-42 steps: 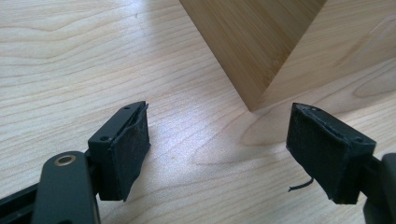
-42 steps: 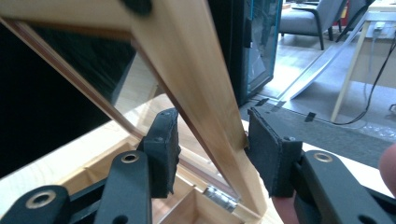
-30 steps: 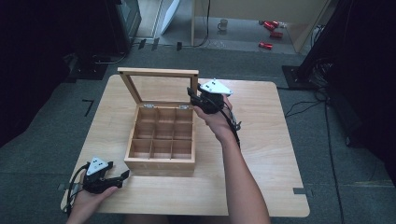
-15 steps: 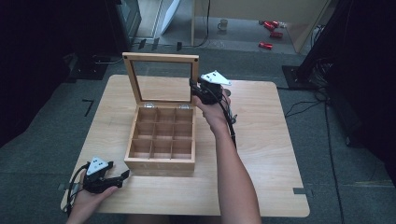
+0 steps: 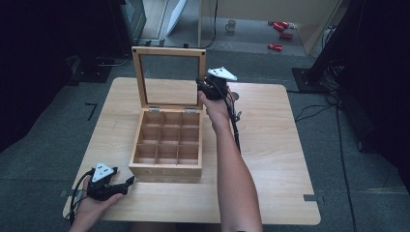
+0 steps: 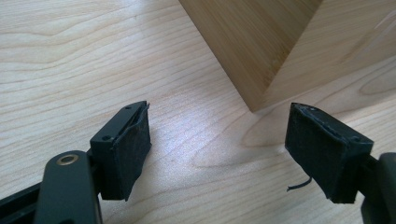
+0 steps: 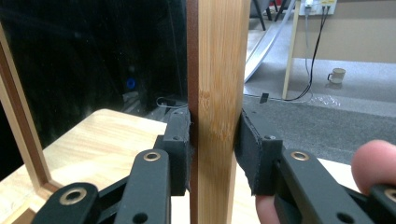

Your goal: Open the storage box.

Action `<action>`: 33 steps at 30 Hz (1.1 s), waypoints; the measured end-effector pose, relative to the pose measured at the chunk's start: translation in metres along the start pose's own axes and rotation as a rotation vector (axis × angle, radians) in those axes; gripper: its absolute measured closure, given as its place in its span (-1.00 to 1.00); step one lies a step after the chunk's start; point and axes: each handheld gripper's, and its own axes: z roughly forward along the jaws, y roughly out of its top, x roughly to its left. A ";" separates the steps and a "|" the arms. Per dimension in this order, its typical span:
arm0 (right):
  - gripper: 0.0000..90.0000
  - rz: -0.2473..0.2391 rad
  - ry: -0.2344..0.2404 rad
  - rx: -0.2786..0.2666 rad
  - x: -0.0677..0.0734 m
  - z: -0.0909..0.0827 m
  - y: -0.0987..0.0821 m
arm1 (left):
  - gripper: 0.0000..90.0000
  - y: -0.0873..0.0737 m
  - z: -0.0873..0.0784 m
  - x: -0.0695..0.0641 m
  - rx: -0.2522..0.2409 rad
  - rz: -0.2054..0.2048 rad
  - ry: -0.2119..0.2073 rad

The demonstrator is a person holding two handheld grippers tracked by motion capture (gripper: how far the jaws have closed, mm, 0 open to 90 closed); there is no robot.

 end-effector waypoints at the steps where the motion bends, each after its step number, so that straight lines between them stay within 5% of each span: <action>1: 0.49 0.003 -0.002 -0.001 0.000 0.001 0.000 | -0.49 0.000 0.000 0.000 0.000 -0.001 0.000; 23: 0.46 0.041 -0.017 -0.008 -0.002 0.009 -0.001 | -0.49 0.000 0.001 -0.003 0.005 0.017 0.017; 29: 0.16 0.075 -0.002 0.011 -0.005 0.003 -0.003 | -0.49 0.000 0.001 -0.003 0.005 0.018 0.020; 33: 0.01 0.043 0.021 0.034 -0.009 -0.010 -0.010 | -0.49 0.000 0.001 -0.003 0.006 0.018 0.019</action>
